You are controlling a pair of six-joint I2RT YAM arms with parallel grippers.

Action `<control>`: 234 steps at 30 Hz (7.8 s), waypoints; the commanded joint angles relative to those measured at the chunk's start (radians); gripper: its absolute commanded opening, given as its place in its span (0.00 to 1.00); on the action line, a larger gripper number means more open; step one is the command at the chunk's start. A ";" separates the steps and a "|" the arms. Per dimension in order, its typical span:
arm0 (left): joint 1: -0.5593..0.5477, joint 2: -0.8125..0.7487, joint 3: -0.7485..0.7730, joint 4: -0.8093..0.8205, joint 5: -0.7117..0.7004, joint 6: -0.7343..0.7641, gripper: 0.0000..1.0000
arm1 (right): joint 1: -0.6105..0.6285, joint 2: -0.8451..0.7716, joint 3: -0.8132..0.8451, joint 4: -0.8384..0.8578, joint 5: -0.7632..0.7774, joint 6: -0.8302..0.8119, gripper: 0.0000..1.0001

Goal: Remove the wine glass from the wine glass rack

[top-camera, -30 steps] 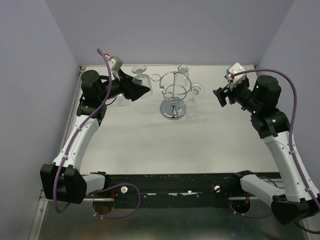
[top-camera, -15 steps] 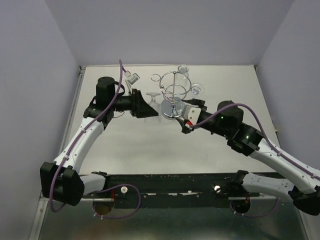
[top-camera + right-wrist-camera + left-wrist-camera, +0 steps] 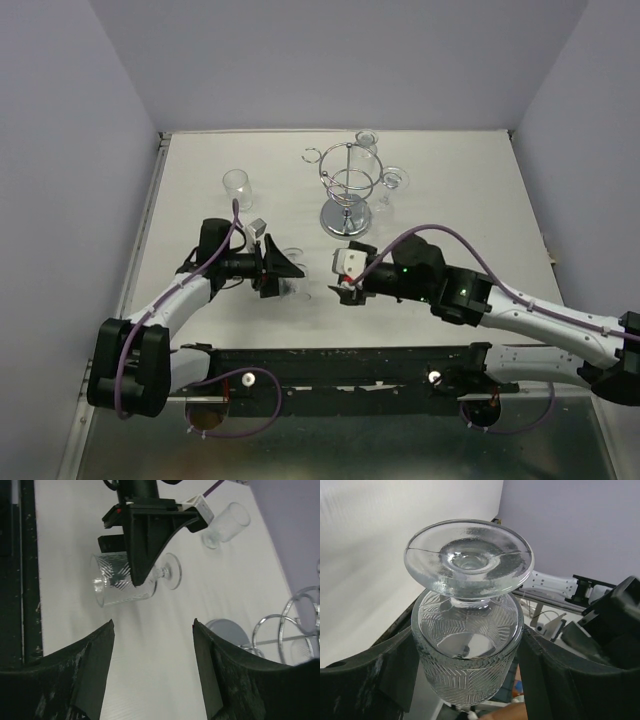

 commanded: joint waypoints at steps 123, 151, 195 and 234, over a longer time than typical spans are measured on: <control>-0.003 -0.320 0.522 -0.804 -0.292 1.440 0.92 | -0.271 0.224 0.492 -0.683 0.190 0.148 0.67; -0.541 0.416 0.841 -0.705 -0.661 1.308 0.51 | -0.707 -0.054 0.194 -0.406 0.330 0.161 0.85; -0.522 0.311 0.700 -0.751 -0.751 1.527 0.00 | -0.722 0.021 0.213 -0.383 0.301 0.190 0.85; 0.446 0.909 1.639 -0.910 -0.777 1.328 0.00 | -0.792 0.030 0.244 -0.344 0.284 0.145 0.85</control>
